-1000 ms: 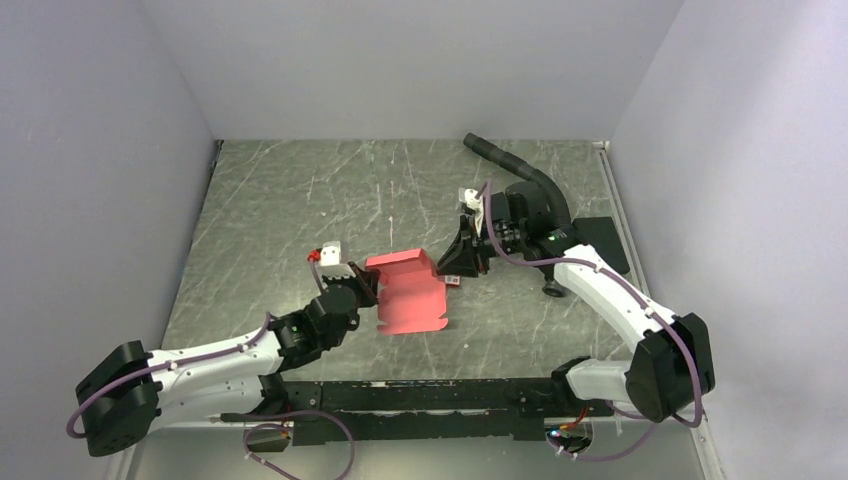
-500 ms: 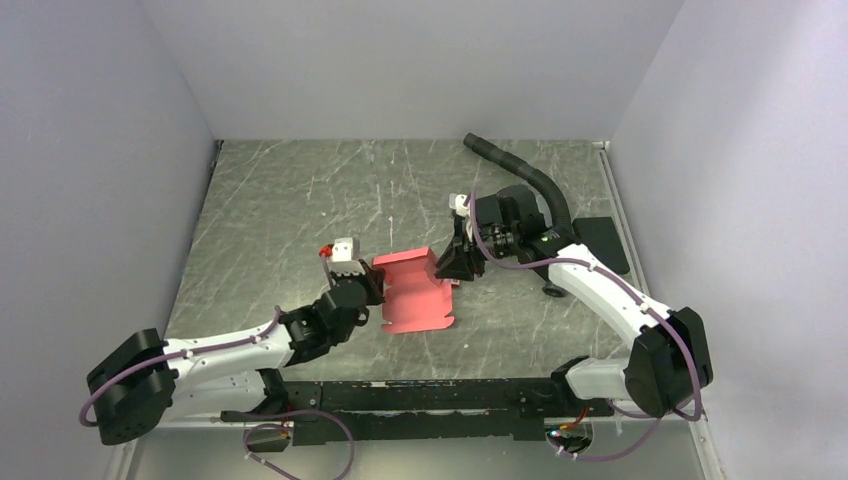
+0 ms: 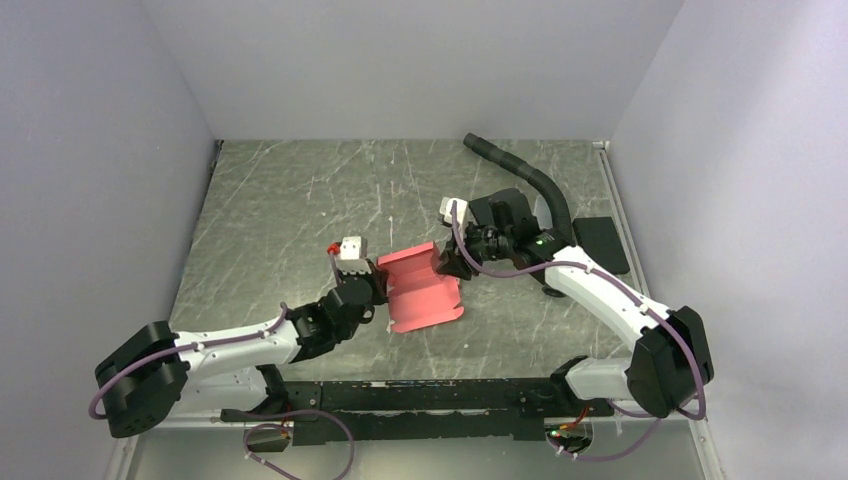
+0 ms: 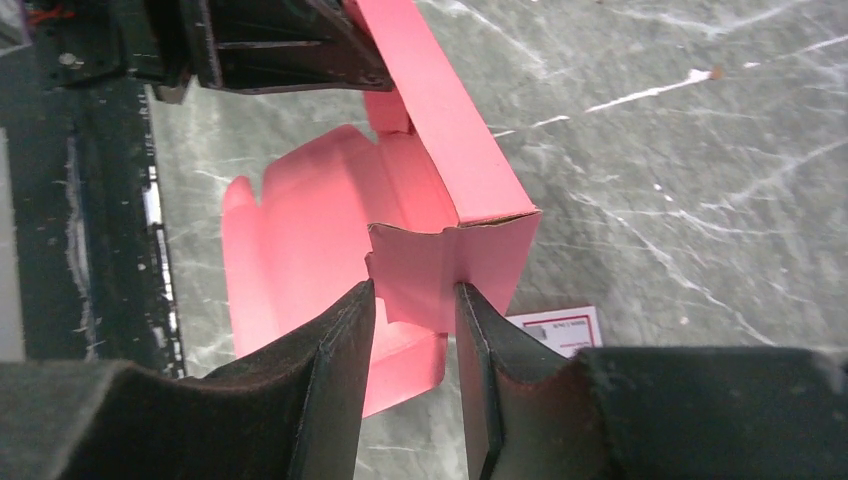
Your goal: Fold the paper box
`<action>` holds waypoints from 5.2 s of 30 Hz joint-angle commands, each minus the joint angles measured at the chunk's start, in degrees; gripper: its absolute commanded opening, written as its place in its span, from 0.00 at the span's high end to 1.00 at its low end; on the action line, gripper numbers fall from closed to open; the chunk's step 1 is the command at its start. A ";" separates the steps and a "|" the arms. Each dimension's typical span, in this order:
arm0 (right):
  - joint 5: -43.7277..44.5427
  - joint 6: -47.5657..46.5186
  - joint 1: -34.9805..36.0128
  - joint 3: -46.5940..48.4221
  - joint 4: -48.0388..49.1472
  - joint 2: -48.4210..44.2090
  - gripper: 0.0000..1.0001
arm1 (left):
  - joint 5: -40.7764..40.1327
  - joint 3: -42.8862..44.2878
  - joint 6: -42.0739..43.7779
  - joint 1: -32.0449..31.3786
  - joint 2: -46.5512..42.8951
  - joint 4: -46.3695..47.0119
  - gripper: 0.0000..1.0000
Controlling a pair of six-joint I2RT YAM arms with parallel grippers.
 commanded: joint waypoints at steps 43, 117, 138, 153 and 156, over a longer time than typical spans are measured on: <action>26.50 9.21 2.92 -4.63 18.02 0.20 0.53 | 6.68 2.65 -9.01 -0.36 3.95 8.93 1.00; 27.93 13.97 5.89 -9.28 25.96 12.81 0.70 | -14.16 18.25 -31.69 -1.40 23.59 -33.87 1.00; 14.33 11.68 1.23 -11.92 39.90 14.05 0.71 | -13.93 18.81 -26.62 -2.03 26.34 -30.14 1.00; 17.30 11.31 2.18 -11.52 42.69 18.06 0.78 | -11.69 18.11 -23.87 -2.20 26.55 -26.12 1.00; 19.89 12.08 2.27 -11.73 43.62 18.51 0.79 | -11.56 18.18 -23.67 -2.29 26.70 -25.84 1.00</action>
